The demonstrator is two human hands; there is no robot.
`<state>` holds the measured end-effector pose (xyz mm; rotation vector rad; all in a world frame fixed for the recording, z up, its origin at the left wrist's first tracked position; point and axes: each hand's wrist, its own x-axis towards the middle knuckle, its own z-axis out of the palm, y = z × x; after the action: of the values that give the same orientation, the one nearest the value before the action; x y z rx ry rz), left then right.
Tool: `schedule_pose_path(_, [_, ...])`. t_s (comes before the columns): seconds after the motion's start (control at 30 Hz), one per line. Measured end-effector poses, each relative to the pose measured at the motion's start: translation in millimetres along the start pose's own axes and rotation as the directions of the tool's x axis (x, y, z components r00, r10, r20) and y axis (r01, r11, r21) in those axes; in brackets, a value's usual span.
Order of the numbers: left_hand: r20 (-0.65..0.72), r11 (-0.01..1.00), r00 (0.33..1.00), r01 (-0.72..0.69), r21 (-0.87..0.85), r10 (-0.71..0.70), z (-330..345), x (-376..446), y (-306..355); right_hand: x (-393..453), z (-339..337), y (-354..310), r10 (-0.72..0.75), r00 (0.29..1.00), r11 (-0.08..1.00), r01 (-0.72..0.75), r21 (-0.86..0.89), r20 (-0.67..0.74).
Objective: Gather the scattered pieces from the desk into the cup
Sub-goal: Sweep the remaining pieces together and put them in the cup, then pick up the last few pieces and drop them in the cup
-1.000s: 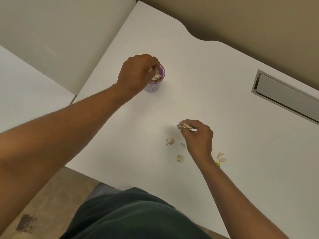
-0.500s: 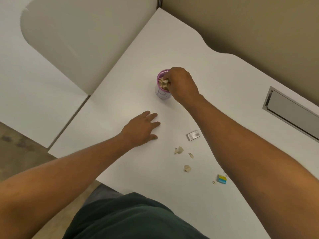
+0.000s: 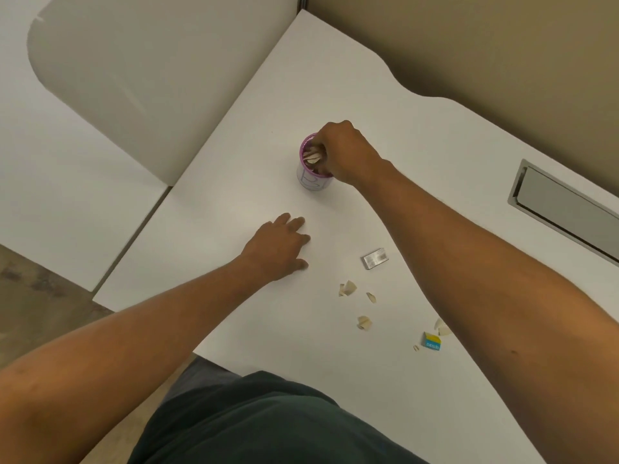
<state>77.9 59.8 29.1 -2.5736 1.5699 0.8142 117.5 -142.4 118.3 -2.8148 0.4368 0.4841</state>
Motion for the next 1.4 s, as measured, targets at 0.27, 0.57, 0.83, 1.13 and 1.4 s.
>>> schedule_pose_path(0.27, [-0.056, 0.999, 0.998, -0.032, -0.039, 0.030, 4, -3, 20, -92, -17, 50, 0.208, 0.954, 0.902, -0.103, 0.419, -0.214])
schedule_pose_path(0.57, [-0.008, 0.982, 0.996, -0.089, -0.167, 0.089, 29, -1, 79, -243, 128, 168, 0.667, 0.744, 0.702, -0.644, 0.306, 0.038])
schedule_pose_path(0.83, [0.006, 0.884, 0.998, 0.056, -0.465, -0.060, 50, 4, 123, -279, 193, 129, 0.626, 0.773, 0.772, -0.596, 0.221, -0.102])
schedule_pose_path(1.13, [0.032, 0.809, 0.999, 0.019, -0.587, 0.000, 57, 6, 149, -270, 194, 54, 0.371, 0.924, 0.846, -0.293, 0.445, -0.097])
schedule_pose_path(1.4, [0.015, 0.931, 1.000, 0.014, -0.365, -0.009, 59, -16, 124, -332, 190, 151, 0.707, 0.696, 0.669, -0.601, 0.438, -0.125])
